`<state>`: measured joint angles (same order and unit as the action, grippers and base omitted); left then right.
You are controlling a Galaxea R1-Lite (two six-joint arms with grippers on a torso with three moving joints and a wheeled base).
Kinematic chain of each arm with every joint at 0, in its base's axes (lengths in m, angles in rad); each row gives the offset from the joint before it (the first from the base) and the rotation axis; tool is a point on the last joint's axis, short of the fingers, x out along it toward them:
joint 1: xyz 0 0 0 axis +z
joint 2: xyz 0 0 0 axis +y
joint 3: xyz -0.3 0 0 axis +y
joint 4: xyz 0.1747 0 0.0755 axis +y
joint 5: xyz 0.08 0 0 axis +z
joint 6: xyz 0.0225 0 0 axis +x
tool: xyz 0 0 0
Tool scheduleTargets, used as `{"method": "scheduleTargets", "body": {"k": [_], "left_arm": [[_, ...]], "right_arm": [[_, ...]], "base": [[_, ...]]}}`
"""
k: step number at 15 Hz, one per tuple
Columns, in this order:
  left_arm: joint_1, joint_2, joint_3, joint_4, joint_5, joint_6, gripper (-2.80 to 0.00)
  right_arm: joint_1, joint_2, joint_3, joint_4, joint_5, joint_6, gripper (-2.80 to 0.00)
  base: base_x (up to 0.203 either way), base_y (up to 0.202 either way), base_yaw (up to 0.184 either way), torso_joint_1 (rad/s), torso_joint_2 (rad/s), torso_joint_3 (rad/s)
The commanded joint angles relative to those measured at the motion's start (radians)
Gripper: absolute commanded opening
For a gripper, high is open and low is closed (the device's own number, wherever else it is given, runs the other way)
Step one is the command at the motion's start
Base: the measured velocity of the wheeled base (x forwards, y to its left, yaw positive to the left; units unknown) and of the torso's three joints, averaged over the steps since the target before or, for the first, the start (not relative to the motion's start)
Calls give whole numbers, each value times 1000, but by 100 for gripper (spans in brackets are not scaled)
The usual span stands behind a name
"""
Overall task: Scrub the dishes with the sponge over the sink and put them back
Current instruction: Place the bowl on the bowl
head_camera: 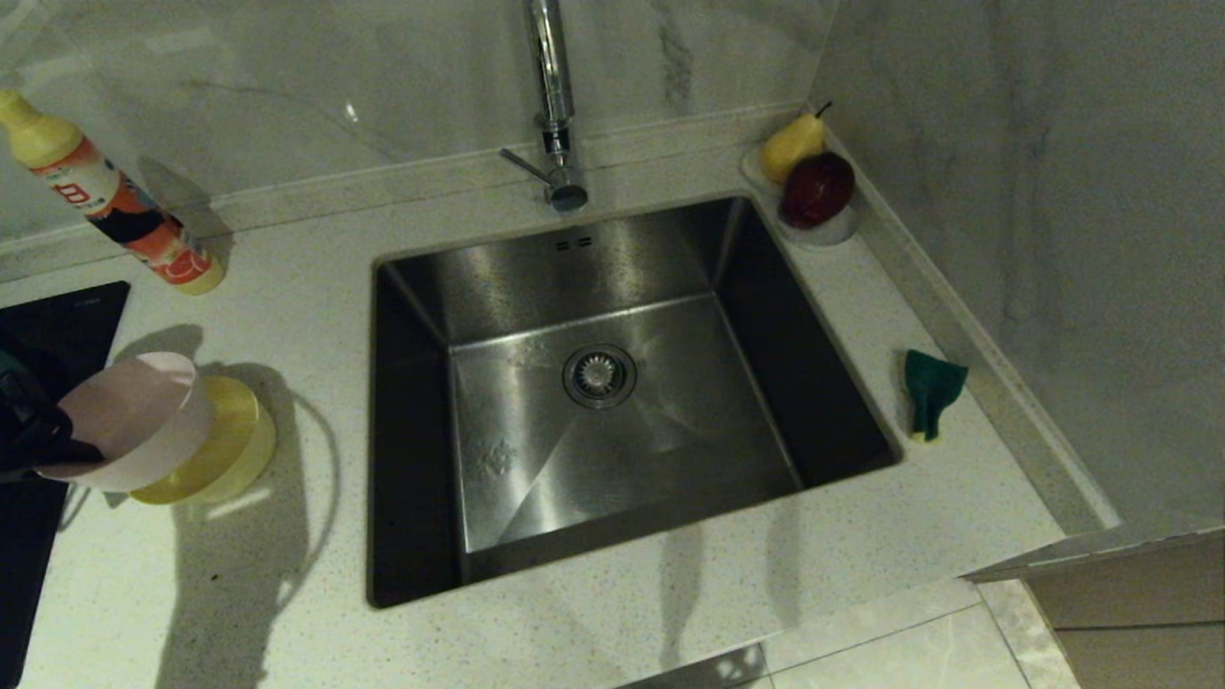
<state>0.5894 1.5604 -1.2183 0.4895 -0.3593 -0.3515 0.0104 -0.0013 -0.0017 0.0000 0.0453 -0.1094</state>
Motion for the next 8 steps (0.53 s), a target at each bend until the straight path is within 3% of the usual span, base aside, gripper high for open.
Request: {"method": "scheduleTargets", "body": {"k": [1,8], "left_arm": [[0,2,38,-42,19,-3,-280],[0,9,52,-68,20,-9,-280]], "right_arm": [[0,-3,0,0,1,-1,-280],[0,-3,0,0,1,-1,-280]], "base": [[0,0,0,0,0,0],[0,0,0,0,0,0]]}}
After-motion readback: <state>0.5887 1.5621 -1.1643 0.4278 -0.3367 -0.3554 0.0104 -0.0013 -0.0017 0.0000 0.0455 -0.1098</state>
